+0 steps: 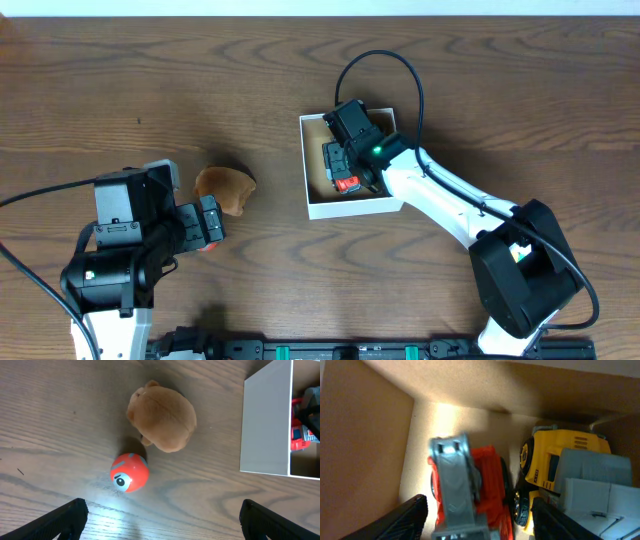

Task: Pack container
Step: 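Lower the fire truck beside the dump truck and open the right gripper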

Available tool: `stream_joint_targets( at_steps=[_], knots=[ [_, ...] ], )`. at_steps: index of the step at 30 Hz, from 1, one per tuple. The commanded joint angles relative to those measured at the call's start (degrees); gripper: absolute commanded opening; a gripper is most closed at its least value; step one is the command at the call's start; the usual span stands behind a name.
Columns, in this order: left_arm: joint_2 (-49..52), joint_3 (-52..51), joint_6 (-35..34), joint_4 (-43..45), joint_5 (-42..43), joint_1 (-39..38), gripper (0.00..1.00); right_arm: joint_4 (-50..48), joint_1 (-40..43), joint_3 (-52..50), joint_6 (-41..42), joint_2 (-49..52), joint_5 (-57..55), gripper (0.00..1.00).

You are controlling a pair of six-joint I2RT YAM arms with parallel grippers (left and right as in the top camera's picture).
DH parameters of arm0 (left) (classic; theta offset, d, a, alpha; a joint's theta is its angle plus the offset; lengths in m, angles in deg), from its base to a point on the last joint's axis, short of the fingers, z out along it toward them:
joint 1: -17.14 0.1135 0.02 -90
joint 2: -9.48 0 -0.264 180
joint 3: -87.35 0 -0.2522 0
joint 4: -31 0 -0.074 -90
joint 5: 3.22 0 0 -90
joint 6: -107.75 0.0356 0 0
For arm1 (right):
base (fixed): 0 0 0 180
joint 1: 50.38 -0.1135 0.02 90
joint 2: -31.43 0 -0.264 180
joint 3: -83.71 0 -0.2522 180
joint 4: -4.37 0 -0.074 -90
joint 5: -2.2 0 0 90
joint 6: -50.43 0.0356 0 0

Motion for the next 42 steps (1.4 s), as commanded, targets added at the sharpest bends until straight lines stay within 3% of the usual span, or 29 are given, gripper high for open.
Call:
stream_joint_targets(
  at_steps=[1, 8, 11, 13, 15, 19, 25, 42],
  knots=[
    [0.1, 1.0, 0.5, -0.2, 0.5, -0.2, 0.98, 0.2, 0.2, 2.8, -2.2, 0.0, -1.2, 0.68],
    [0.1, 1.0, 0.5, -0.2, 0.5, -0.2, 0.98, 3.5, 0.1, 6.8, -3.8, -1.6, -1.3, 0.6],
    [0.1, 1.0, 0.5, -0.2, 0.5, -0.2, 0.98, 5.7, 0.1, 8.8, -4.3, -2.5, -1.4, 0.47],
    [0.1, 1.0, 0.5, -0.2, 0.5, -0.2, 0.98, 6.9, -0.3, 9.7, -7.2, -3.2, 0.2, 0.31],
    [0.1, 1.0, 0.5, -0.2, 0.5, -0.2, 0.98, 7.7, -1.0, 9.8, -10.3, -3.7, 2.4, 0.21],
    [0.1, 1.0, 0.5, -0.2, 0.5, -0.2, 0.98, 10.7, -2.9, 9.8, -16.0, -3.4, 6.4, 0.13],
    [0.1, 1.0, 0.5, -0.2, 0.5, -0.2, 0.98, 11.6, -6.6, 9.7, -20.9, 0.0, 5.8, 0.11],
    [0.1, 1.0, 0.5, -0.2, 0.5, -0.2, 0.98, 1.1, -6.9, 9.7, -17.6, 11.1, -8.0, 0.04]
  ],
)
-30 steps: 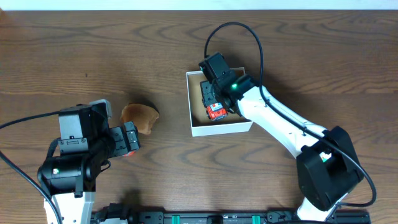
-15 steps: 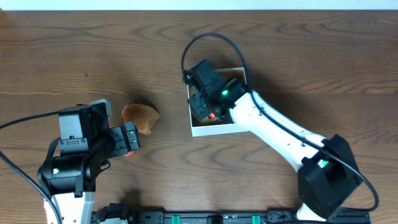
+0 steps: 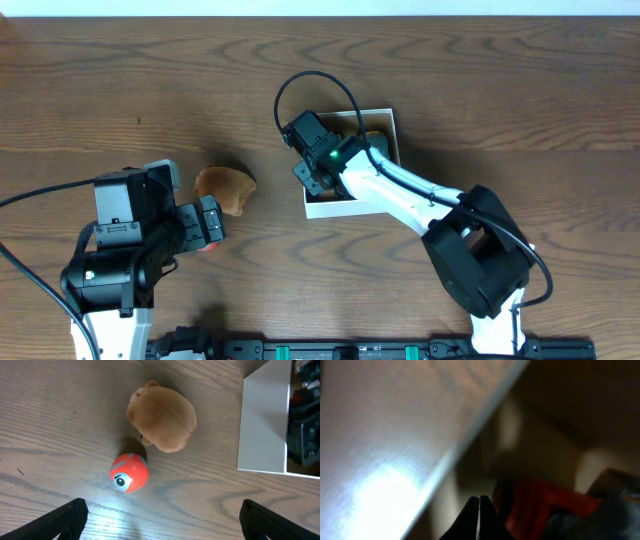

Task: Pack container
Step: 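Lower the fire truck beside the dump truck and open the right gripper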

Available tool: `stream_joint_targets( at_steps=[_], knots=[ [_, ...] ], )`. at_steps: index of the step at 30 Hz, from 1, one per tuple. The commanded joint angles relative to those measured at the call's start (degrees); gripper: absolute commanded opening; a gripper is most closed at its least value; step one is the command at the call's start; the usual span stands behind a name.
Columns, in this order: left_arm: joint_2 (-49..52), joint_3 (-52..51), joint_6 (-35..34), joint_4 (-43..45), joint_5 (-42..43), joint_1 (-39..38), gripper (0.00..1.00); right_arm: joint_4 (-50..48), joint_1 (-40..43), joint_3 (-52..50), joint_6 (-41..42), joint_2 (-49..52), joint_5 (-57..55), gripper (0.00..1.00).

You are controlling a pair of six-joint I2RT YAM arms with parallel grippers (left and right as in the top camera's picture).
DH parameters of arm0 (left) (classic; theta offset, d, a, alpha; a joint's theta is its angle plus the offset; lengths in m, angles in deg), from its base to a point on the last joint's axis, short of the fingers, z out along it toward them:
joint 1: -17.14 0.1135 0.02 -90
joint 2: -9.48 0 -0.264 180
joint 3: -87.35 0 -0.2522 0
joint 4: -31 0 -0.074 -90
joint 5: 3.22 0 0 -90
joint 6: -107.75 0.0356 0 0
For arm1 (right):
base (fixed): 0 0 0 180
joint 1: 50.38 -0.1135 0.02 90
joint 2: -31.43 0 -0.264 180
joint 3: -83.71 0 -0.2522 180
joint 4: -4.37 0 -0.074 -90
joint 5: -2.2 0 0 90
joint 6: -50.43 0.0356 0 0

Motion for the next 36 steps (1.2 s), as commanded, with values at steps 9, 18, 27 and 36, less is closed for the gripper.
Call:
stream_joint_targets(
  at_steps=[9, 18, 27, 36],
  knots=[
    [0.1, 1.0, 0.5, -0.2, 0.5, -0.2, 0.98, -3.3, 0.2, 0.8, 7.4, 0.9, -15.6, 0.05],
    [0.1, 1.0, 0.5, -0.2, 0.5, -0.2, 0.98, -0.5, 0.2, 0.8, 12.8, 0.9, -20.3, 0.09],
    [0.1, 1.0, 0.5, -0.2, 0.5, -0.2, 0.98, -0.9, 0.0, 0.8, 9.0, 0.9, -12.0, 0.23],
    [0.1, 1.0, 0.5, -0.2, 0.5, -0.2, 0.98, -0.4, -0.7, 0.9, 5.0, -5.5, -8.5, 0.48]
  ],
)
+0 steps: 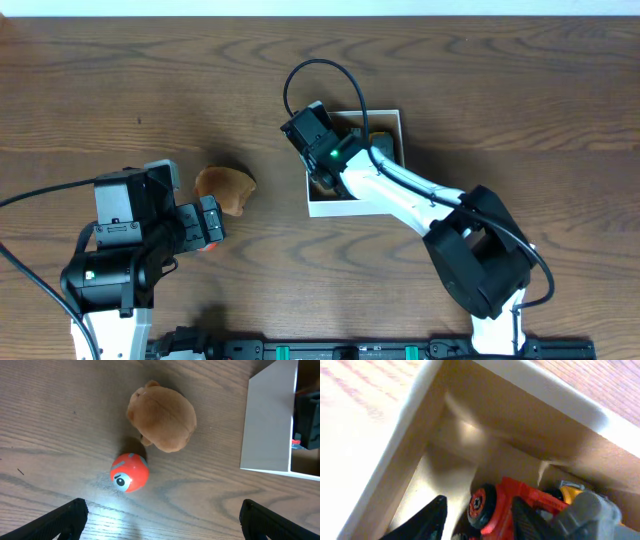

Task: Pack container
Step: 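Lower the fire truck beside the dump truck and open the right gripper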

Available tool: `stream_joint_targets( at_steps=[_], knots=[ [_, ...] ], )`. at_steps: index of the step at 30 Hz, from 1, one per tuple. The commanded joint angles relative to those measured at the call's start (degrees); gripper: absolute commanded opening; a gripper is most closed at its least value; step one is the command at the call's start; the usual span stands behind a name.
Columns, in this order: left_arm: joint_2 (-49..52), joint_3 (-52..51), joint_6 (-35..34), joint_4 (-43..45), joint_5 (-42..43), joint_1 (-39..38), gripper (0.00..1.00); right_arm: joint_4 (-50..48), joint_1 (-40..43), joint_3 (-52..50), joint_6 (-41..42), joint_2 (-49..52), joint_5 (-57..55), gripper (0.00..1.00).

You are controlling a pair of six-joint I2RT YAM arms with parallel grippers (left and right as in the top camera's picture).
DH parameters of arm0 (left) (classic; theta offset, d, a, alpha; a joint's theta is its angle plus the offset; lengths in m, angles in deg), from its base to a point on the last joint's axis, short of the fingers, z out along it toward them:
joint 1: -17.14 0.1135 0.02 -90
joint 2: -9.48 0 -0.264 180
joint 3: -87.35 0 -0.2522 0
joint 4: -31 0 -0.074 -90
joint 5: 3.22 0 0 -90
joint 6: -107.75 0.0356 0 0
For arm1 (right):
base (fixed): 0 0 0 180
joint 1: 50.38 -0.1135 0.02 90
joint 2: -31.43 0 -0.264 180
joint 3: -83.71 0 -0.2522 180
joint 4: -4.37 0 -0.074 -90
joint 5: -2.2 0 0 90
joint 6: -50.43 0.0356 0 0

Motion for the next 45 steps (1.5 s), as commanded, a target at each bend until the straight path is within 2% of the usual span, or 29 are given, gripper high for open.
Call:
stream_joint_targets(
  at_steps=[1, 11, 19, 21, 24, 27, 38, 45],
  knots=[
    [0.1, 1.0, 0.5, -0.2, 0.5, -0.2, 0.98, 0.1, -0.6, 0.7, -2.6, -6.2, 2.3, 0.49],
    [0.1, 1.0, 0.5, -0.5, 0.5, -0.2, 0.98, 1.4, 1.2, 1.2, -3.4, -23.3, 2.3, 0.51],
    [0.1, 1.0, 0.5, -0.6, 0.5, -0.2, 0.98, 5.7, 2.2, 1.2, -3.1, -27.0, 1.5, 0.49],
    [0.1, 1.0, 0.5, -0.6, 0.5, -0.2, 0.98, 7.2, 2.7, 1.2, -2.4, -26.7, 3.3, 0.43],
    [0.1, 1.0, 0.5, -0.6, 0.5, -0.2, 0.98, 9.7, 3.7, 1.2, -1.3, -25.4, 6.1, 0.16],
    [0.1, 1.0, 0.5, -0.6, 0.5, -0.2, 0.98, 10.2, 4.5, 1.2, -0.5, -22.9, 6.1, 0.03],
    [0.1, 1.0, 0.5, -0.6, 0.5, -0.2, 0.98, 9.1, 5.7, 1.2, -0.2, -12.5, 6.3, 0.01],
    [0.1, 1.0, 0.5, -0.6, 0.5, -0.2, 0.98, 10.5, 5.8, 1.2, 1.4, -10.1, 7.1, 0.01]
  ],
)
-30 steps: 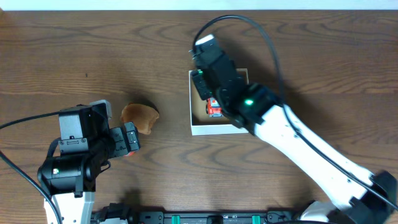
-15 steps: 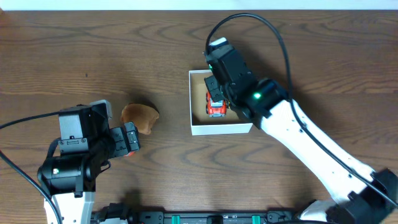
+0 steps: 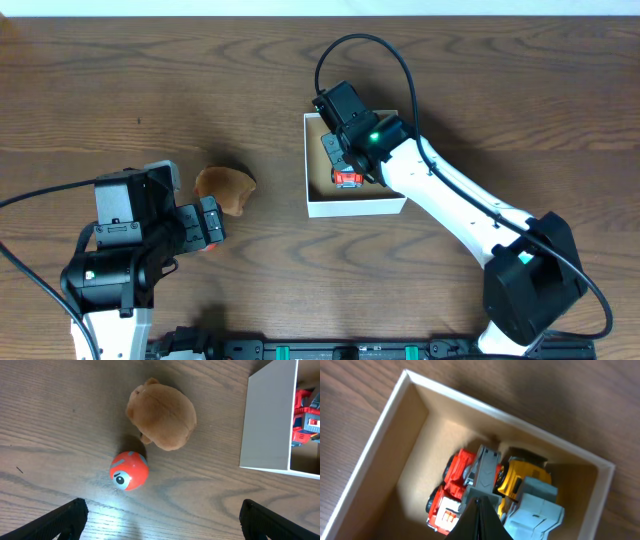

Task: Pack container
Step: 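Lower the fire truck beside the dump truck and open the right gripper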

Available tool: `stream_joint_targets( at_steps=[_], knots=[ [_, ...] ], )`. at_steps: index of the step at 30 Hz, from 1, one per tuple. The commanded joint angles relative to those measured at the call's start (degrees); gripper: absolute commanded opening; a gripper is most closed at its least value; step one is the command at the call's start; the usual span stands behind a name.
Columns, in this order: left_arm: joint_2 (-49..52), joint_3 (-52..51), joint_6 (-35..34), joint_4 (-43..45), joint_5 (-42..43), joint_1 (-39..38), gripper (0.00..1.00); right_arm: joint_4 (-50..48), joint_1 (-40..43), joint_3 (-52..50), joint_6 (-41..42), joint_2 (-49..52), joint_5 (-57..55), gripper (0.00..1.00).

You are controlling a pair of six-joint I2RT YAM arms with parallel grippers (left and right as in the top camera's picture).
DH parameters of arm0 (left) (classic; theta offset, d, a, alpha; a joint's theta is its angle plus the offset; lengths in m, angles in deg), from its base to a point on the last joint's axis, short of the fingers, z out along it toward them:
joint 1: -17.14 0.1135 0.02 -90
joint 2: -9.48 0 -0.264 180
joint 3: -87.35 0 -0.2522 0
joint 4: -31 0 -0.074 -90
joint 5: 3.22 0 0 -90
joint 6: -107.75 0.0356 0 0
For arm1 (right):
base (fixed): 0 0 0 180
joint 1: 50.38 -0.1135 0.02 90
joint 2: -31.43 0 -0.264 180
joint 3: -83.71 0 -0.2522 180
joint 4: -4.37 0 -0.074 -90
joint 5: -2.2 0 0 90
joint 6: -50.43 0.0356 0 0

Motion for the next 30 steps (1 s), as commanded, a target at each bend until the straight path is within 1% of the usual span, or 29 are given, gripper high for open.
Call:
stream_joint_targets(
  at_steps=[1, 10, 22, 30],
  knots=[
    [0.1, 1.0, 0.5, -0.2, 0.4, -0.2, 0.98, 0.7, 0.5, 0.3, 1.8, 0.5, 0.7, 0.01],
    [0.1, 1.0, 0.5, -0.3, 0.4, -0.2, 0.98, 3.5, 0.5, 0.3, 3.8, 0.7, 1.9, 0.01],
    [0.1, 1.0, 0.5, -1.0, 0.4, -0.2, 0.98, 3.3, 0.6, -0.1, 4.0, 0.8, 2.7, 0.01],
    [0.1, 1.0, 0.5, -1.0, 0.4, -0.2, 0.98, 3.3, 0.7, -0.3, 4.3, 3.5, 2.7, 0.01]
  ],
)
